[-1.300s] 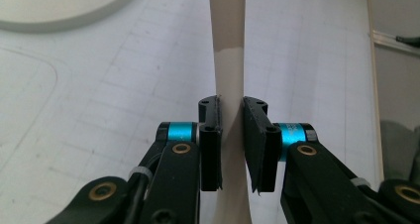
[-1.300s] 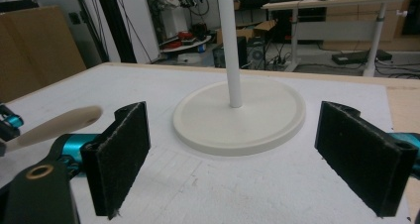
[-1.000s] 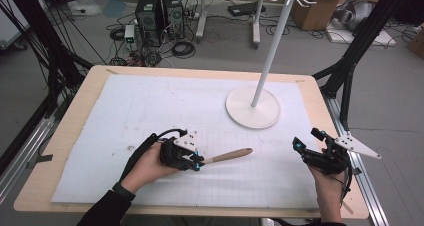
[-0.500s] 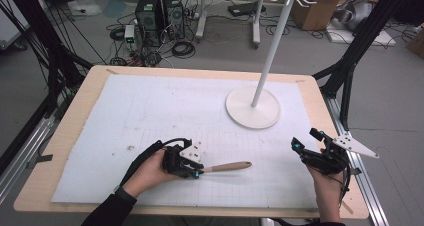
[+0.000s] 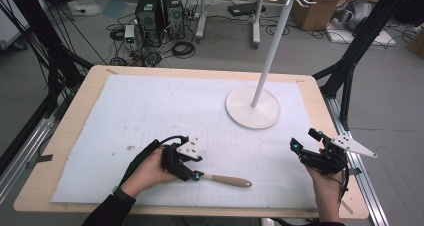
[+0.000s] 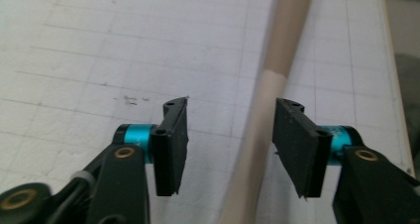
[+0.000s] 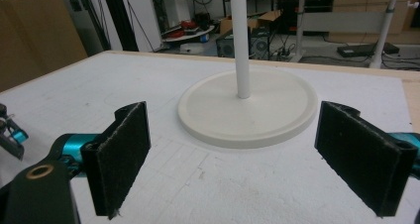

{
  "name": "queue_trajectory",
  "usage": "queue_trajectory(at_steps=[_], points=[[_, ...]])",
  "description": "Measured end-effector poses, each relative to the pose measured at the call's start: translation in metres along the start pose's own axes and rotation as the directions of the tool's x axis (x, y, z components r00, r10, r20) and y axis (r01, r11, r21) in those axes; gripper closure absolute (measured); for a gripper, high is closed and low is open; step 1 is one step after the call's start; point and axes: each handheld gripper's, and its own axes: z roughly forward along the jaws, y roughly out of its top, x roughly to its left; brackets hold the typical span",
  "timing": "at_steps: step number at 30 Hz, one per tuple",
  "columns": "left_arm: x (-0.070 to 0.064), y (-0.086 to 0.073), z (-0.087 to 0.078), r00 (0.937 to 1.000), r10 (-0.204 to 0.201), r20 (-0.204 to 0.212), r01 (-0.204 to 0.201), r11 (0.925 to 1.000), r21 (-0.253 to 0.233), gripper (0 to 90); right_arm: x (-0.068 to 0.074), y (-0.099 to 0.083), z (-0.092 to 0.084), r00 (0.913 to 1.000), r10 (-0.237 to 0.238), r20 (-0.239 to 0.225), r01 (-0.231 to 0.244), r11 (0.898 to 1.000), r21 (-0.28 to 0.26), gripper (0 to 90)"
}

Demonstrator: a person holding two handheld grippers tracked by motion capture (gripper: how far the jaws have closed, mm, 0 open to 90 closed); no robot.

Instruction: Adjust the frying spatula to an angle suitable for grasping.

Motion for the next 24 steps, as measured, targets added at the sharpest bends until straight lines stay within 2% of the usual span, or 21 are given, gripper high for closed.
queue_trajectory(at_steps=[1,3,5,6,9,10,11,12,13,14,15,16,20,21,22,23,24], points=[[0.000,0.000,0.000,1.0000,0.000,0.000,0.000,1.0000,0.000,41.1,-0.001,0.000,0.000,0.9999,-0.010,-0.003,0.010,1.000,-0.001,12.8],[0.002,-0.003,-0.010,0.9991,-0.035,-0.023,0.034,0.9974,-0.064,39.1,0.000,0.000,0.000,0.9999,-0.011,-0.004,0.011,1.000,0.003,12.8],[0.005,-0.008,-0.021,0.9962,-0.071,-0.050,0.064,0.9902,-0.124,36.3,0.000,0.000,0.001,1.0000,-0.007,-0.004,0.007,1.000,0.006,12.8],[0.006,-0.011,-0.027,0.9939,-0.095,-0.057,0.085,0.9841,-0.156,33.8,0.000,-0.001,0.002,1.0000,-0.001,-0.006,0.001,1.000,0.010,12.8],[0.006,-0.022,-0.048,0.9885,-0.138,-0.063,0.118,0.9617,-0.247,33.5,0.000,-0.001,0.003,1.0000,0.001,-0.010,-0.001,1.000,0.010,12.8],[0.005,-0.030,-0.063,0.9853,-0.146,-0.088,0.116,0.9506,-0.288,31.9,0.000,-0.001,0.005,0.9999,-0.001,-0.012,0.001,1.000,0.016,12.8],[0.005,-0.036,-0.071,0.9822,-0.162,-0.095,0.125,0.9410,-0.315,31.5,0.001,-0.002,0.007,0.9999,-0.003,-0.015,0.004,1.000,0.019,12.8],[0.005,-0.036,-0.071,0.9822,-0.162,-0.095,0.125,0.9410,-0.315,30.5,0.001,-0.002,0.007,0.9999,-0.003,-0.015,0.004,1.000,0.019,12.8],[0.006,-0.041,-0.079,0.9790,-0.176,-0.104,0.131,0.9308,-0.341,30.5,0.001,-0.002,0.008,0.9999,-0.001,-0.016,0.002,1.000,0.025,12.8],[0.005,-0.049,-0.088,0.9739,-0.192,-0.121,0.134,0.9176,-0.374,28.8,0.002,-0.002,0.008,0.9998,-0.002,-0.020,0.003,1.000,0.029,12.8],[0.005,-0.054,-0.094,0.9711,-0.197,-0.134,0.131,0.9118,-0.389,27.1,0.002,-0.003,0.010,0.9997,-0.005,-0.023,0.005,0.999,0.032,12.8],[0.005,-0.060,-0.102,0.9663,-0.214,-0.144,0.136,0.8974,-0.420,23.9,0.003,-0.003,0.011,0.9996,-0.002,-0.028,0.003,0.999,0.037,12.8],[0.007,-0.083,-0.129,0.9519,-0.270,-0.145,0.158,0.8375,-0.523,17.8,0.004,-0.004,0.012,0.9994,0.000,-0.033,0.001,0.999,0.040,12.8],[0.007,-0.088,-0.135,0.9478,-0.282,-0.148,0.158,0.8198,-0.550,17.8,0.004,-0.004,0.012,0.9994,0.000,-0.033,0.001,0.999,0.040,12.8],[0.007,-0.096,-0.145,0.9397,-0.299,-0.166,0.148,0.7927,-0.591,17.6,0.004,-0.004,0.013,0.9993,0.000,-0.037,0.002,0.999,0.040,12.8],[0.007,-0.096,-0.145,0.9397,-0.299,-0.166,0.148,0.7927,-0.591,17.2,0.004,-0.004,0.013,0.9993,0.000,-0.037,0.002,0.999,0.040,12.8],[0.007,-0.100,-0.149,0.9377,-0.302,-0.172,0.142,0.7840,-0.604,17.1,0.004,-0.005,0.013,0.9993,0.000,-0.037,0.002,0.999,0.044,12.8]])
